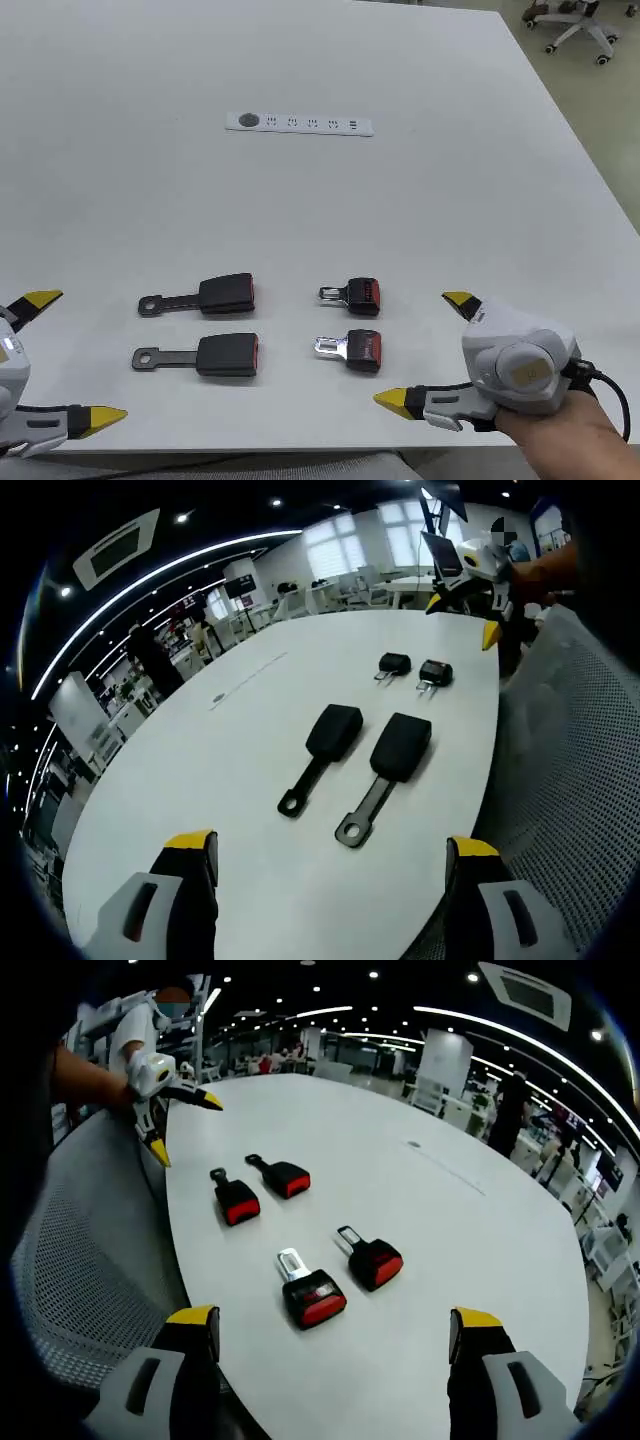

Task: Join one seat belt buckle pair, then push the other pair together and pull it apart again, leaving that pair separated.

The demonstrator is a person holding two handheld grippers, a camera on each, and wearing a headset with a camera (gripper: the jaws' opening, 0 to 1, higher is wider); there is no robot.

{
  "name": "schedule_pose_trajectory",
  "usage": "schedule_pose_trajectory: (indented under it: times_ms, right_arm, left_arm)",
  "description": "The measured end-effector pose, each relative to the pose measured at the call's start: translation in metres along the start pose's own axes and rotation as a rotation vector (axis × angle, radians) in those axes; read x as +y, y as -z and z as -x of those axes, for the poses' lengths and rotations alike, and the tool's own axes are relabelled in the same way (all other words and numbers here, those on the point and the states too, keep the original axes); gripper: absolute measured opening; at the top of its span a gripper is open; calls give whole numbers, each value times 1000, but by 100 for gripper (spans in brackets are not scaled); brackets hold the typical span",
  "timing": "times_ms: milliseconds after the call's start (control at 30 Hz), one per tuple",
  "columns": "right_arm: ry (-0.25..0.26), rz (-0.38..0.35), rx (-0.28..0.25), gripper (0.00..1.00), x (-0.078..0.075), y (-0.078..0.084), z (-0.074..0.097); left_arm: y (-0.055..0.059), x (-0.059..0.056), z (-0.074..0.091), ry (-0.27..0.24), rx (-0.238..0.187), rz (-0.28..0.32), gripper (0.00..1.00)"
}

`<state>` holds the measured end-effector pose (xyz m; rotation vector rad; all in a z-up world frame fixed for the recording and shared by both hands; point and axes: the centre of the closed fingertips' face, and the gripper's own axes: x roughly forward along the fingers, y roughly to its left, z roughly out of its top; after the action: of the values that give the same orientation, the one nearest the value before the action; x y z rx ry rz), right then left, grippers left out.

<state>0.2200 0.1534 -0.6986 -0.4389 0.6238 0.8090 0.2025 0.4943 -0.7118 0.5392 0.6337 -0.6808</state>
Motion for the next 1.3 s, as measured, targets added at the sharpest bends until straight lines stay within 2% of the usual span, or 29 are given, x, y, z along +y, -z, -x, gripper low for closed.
schedule_pose_trajectory:
  times_ms: [100, 167, 333, 633, 833, 900, 1100, 1200, 1300]
  right_arm:
    - [5, -31, 13, 99, -2, 2, 0]
    - [11, -25, 13, 99, -3, 3, 1]
    - [14, -37, 31, 99, -4, 9, 1]
    - [22, -20, 22, 99, -9, 8, 0]
    - [22, 6, 33, 99, -8, 8, 1]
    - [22, 7, 32, 99, -8, 8, 0]
    - [19, 12, 29, 97, -7, 7, 1]
    - [16, 14, 33, 96, -6, 9, 0]
    - [6, 19, 34, 94, -3, 9, 0]
  left_arm:
    - [0, 1, -1, -2, -2, 21, 100]
    - [-3, 2, 0, -7, -14, 30, 100]
    - [-1, 3, 0, -16, -3, 26, 100]
    - [-2, 4, 2, -27, 0, 28, 100]
    - [2, 4, 1, -28, 18, 6, 100]
    - [3, 5, 1, -30, 13, 22, 100]
    - [4, 3, 1, -21, 23, 14, 99]
    - [1, 3, 1, -20, 4, 31, 100]
    - [2, 2, 2, -20, 13, 30, 98]
